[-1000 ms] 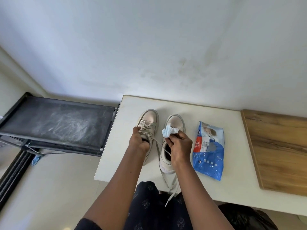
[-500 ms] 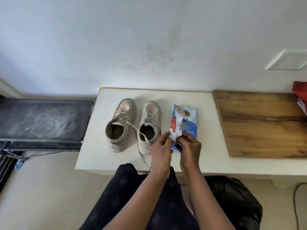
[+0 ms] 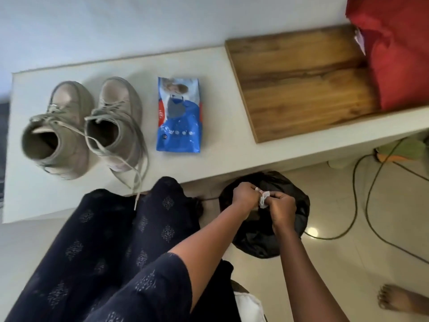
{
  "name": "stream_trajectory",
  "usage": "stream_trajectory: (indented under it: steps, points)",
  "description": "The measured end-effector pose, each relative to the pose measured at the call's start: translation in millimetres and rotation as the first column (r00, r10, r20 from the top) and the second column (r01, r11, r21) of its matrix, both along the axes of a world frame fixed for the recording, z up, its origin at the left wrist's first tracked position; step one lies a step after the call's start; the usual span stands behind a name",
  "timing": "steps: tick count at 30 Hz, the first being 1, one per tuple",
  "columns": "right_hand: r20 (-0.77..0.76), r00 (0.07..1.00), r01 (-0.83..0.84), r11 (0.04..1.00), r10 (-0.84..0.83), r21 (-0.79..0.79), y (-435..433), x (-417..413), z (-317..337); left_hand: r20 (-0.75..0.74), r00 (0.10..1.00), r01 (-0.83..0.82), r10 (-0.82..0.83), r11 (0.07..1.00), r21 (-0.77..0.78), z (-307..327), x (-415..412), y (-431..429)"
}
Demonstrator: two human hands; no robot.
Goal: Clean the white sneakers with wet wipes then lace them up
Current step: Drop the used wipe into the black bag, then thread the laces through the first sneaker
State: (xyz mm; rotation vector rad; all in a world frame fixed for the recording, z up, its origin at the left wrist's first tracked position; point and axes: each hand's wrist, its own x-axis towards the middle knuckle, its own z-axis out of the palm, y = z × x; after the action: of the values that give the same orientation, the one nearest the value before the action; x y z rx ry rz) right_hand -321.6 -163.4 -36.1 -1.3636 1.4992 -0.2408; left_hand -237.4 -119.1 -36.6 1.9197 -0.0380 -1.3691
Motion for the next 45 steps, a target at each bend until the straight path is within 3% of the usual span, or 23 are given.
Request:
stream_trajectory:
  steps: [5, 11, 15, 19, 23, 31, 34, 36, 41, 45]
  points:
    - [-0.174, 0.983, 0.066, 0.997, -0.058, 0.039, -10.2, -21.0, -32.7, -0.009, 0.978, 0.21, -0.21, 0.974, 0.082, -32.0, -17.0, 2.8]
    - [-0.198, 0.975, 0.097, 0.995, -0.098, -0.014, -7.4, -11.9, -24.9, 0.06, 0.986, 0.15, -0.158, 0.982, 0.115, -32.7, -1.3, 8.4]
    - [-0.118, 0.993, 0.016, 0.998, -0.023, -0.059, 2.2, 16.7, -9.5, 0.105, 0.992, 0.068, -0.07, 0.997, 0.028, -9.1, 21.5, 10.6]
    - [-0.075, 0.991, -0.12, 0.983, 0.11, -0.136, 21.7, 58.4, 21.5, 0.244, 0.969, 0.044, -0.027, 0.997, -0.066, 24.5, 53.7, 31.3]
    - [0.056, 0.979, -0.18, 0.966, 0.194, -0.184, 50.6, 104.4, 55.9, 0.32, 0.944, -0.033, 0.078, 0.989, -0.144, 56.0, 83.3, 67.8]
    - [0.293, 0.88, -0.293, 0.912, 0.375, -0.286, 99.2, 199.8, 100.9, 0.5, 0.803, -0.188, 0.325, 0.934, -0.305, 118.4, 166.5, 142.4]
    - [0.279, 0.85, -0.351, 0.875, 0.447, -0.333, 110.8, 239.8, 103.7, 0.719, 0.629, -0.191, 0.295, 0.955, -0.225, 132.8, 207.0, 172.8]
    - [0.225, 0.831, -0.407, 0.832, 0.508, -0.376, 115.9, 261.2, 98.8, 0.796, 0.563, -0.185, 0.221, 0.973, -0.138, 131.8, 231.4, 189.8]
    - [0.075, 0.723, -0.597, 0.677, 0.686, -0.43, 116.2, 310.5, 80.6, 0.769, 0.616, -0.214, 0.17, 0.976, -0.044, 118.5, 285.6, 209.8]
    - [0.038, 0.659, -0.696, 0.628, 0.751, -0.348, 113.4, 342.0, 66.9, 0.731, 0.682, -0.095, -0.019, 0.989, 0.114, 107.8, 311.0, 206.0]
